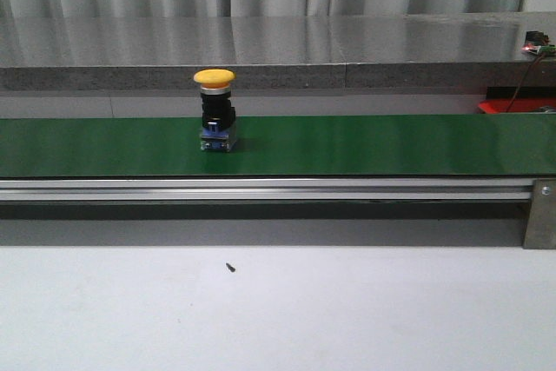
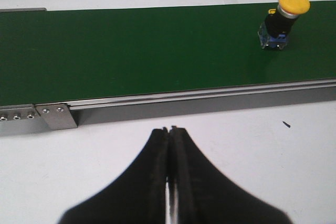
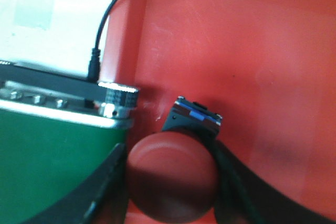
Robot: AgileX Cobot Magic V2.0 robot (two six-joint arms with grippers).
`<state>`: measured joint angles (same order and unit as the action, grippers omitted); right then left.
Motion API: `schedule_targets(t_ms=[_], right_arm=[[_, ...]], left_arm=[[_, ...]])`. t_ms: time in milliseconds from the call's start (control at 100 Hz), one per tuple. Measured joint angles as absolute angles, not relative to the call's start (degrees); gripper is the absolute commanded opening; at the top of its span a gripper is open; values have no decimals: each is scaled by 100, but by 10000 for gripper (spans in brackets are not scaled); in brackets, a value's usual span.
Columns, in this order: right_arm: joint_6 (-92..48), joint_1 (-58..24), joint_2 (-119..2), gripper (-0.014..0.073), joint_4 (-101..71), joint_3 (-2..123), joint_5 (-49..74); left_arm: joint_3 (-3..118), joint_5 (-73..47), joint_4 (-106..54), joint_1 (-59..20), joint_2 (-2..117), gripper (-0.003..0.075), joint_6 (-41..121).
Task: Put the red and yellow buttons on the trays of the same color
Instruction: 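Carry the red button to the red tray and open the right gripper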
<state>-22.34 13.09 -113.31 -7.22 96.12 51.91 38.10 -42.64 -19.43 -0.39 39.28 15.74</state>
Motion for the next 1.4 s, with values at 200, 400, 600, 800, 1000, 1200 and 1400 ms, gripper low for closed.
schedule_targets(t_ms=[200, 400, 600, 800, 1000, 1200, 1400], right_arm=[[-2294, 1334, -11763, 195, -747, 9649, 5010], [-2294, 1484, -12010, 195, -991, 9900, 5033], [-2294, 1605, -12300, 217, -1252, 10331, 5401], [-2294, 1608, -12339, 501, -1286, 10559, 5638], [-2294, 1608, -12339, 542, -1286, 10613, 5638], [-2294, 1608, -12306, 542, -1350, 10613, 5668], [-2297, 1596, -11847, 542, -1614, 10613, 5736]], left_arm=[[3810, -4264, -1943, -39, 3928, -20, 1574], [3810, -4264, -1943, -39, 3928, -20, 1574], [3810, -4264, -1943, -39, 3928, -20, 1574], [3810, -4264, -1943, -39, 3928, -20, 1574], [3810, -4264, -1943, -39, 3928, -20, 1574], [3810, -4264, -1943, -39, 3928, -20, 1574], [3810, -4264, -1943, -39, 3928, -20, 1574]])
